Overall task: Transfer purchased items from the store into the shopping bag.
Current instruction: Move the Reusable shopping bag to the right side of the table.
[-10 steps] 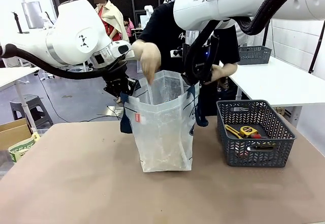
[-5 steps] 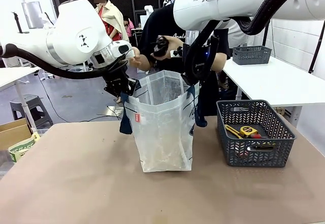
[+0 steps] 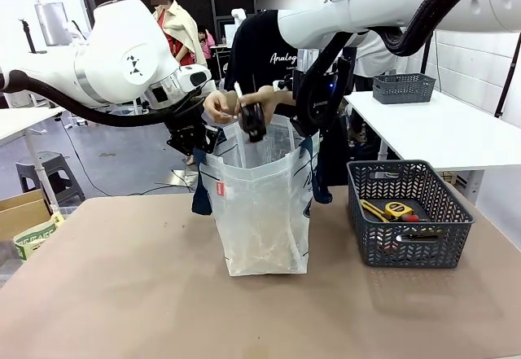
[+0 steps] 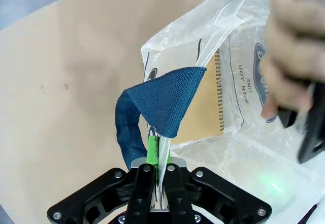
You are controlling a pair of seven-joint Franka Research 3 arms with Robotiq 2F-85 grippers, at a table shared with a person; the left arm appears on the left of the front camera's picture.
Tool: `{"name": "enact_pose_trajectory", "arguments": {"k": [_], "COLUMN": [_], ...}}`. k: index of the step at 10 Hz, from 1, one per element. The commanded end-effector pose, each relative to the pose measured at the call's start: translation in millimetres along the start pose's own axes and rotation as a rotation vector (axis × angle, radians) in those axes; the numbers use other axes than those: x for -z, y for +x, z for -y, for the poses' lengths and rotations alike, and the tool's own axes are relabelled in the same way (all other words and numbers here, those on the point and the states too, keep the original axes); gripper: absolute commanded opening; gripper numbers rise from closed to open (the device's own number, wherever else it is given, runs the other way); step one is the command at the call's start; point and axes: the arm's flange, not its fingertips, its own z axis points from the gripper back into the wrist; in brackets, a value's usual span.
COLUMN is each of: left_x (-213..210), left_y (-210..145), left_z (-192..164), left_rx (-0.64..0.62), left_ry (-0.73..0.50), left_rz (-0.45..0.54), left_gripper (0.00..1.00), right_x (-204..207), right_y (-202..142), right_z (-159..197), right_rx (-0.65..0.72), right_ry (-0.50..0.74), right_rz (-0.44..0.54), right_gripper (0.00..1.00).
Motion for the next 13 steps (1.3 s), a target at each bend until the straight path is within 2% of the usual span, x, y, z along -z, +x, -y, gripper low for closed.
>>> {"name": "enact_pose_trajectory", "arguments": {"k": [1, 13], "left_x": [-0.4, -0.4], "left_y": [0.0, 0.0], "left_z": [-1.2, -1.2], "left_rx": [-0.003, -0.003], "left_ry": [0.0, 0.0], "left_rz": [0.003, 0.003], "left_gripper": [0.0, 0.0], "right_x": [-0.5, -0.5], "right_y": [0.0, 0.0], "right_z": [0.5, 0.5], "right_rx": [0.001, 0.001], "right_ry": [-0.005, -0.005], "right_rz": [0.001, 0.001], "right_gripper": [0.0, 0.0]}}
